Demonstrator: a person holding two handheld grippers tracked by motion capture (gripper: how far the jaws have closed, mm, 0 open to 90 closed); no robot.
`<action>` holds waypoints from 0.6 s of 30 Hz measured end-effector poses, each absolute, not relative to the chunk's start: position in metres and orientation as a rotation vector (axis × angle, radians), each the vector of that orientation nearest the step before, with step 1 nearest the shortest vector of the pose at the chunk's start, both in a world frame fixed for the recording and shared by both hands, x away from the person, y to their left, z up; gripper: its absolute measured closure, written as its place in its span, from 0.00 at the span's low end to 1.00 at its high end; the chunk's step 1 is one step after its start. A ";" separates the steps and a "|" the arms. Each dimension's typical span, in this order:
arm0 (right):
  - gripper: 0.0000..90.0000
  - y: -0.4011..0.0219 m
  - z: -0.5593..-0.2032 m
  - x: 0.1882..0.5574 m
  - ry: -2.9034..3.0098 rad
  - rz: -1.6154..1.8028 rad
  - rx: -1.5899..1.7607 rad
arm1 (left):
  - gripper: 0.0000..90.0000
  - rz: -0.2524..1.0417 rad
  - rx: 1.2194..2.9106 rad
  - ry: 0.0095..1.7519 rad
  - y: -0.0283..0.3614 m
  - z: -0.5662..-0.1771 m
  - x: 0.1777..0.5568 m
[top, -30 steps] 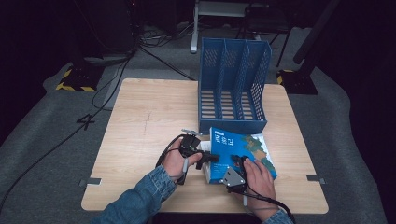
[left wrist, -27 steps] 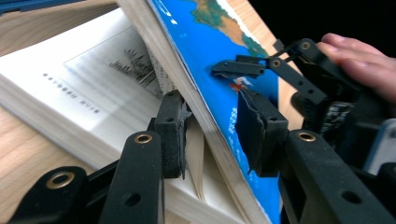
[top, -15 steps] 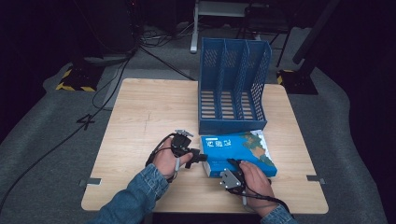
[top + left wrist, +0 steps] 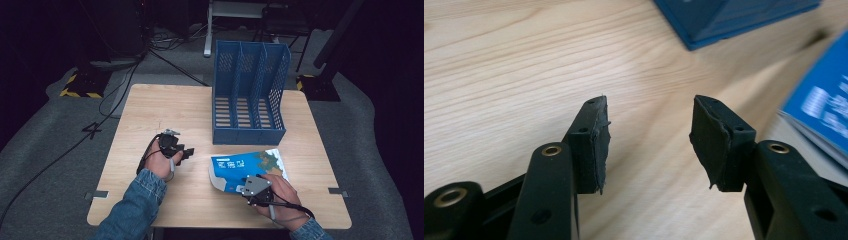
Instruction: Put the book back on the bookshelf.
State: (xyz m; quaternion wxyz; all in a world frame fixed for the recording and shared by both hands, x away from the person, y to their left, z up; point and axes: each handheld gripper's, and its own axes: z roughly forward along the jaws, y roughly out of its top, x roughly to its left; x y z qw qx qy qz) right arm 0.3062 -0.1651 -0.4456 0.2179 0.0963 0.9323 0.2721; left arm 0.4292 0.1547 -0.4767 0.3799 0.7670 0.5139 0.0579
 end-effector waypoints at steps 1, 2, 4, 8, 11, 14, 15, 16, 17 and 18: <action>0.65 -0.166 -0.441 0.305 2.607 0.791 0.299 | 0.55 0.162 1.964 1.322 0.157 -0.479 0.431; 0.65 -0.167 -0.437 0.305 2.623 0.831 0.324 | 0.55 0.181 1.970 1.336 0.160 -0.481 0.433; 0.66 -0.171 -0.429 0.305 2.654 0.935 0.381 | 0.55 0.210 1.983 1.352 0.165 -0.485 0.436; 0.66 -0.176 -0.424 0.306 2.698 1.073 0.429 | 0.55 0.201 1.982 1.374 0.171 -0.490 0.439; 0.67 -0.178 -0.420 0.305 2.743 1.153 0.474 | 0.55 0.197 1.959 1.375 0.173 -0.492 0.441; 0.67 -0.181 -0.418 0.305 2.762 1.222 0.510 | 0.55 0.194 1.958 1.370 0.173 -0.492 0.441; 0.67 -0.182 -0.416 0.305 2.764 1.258 0.520 | 0.55 0.196 1.956 1.369 0.173 -0.492 0.441; 0.67 -0.183 -0.414 0.305 2.771 1.302 0.538 | 0.55 0.192 1.952 1.371 0.174 -0.492 0.442; 0.67 -0.184 -0.412 0.305 2.775 1.344 0.547 | 0.55 0.190 1.944 1.373 0.174 -0.493 0.442; 0.68 -0.185 -0.410 0.305 2.774 1.367 0.556 | 0.55 0.195 1.942 1.372 0.175 -0.493 0.442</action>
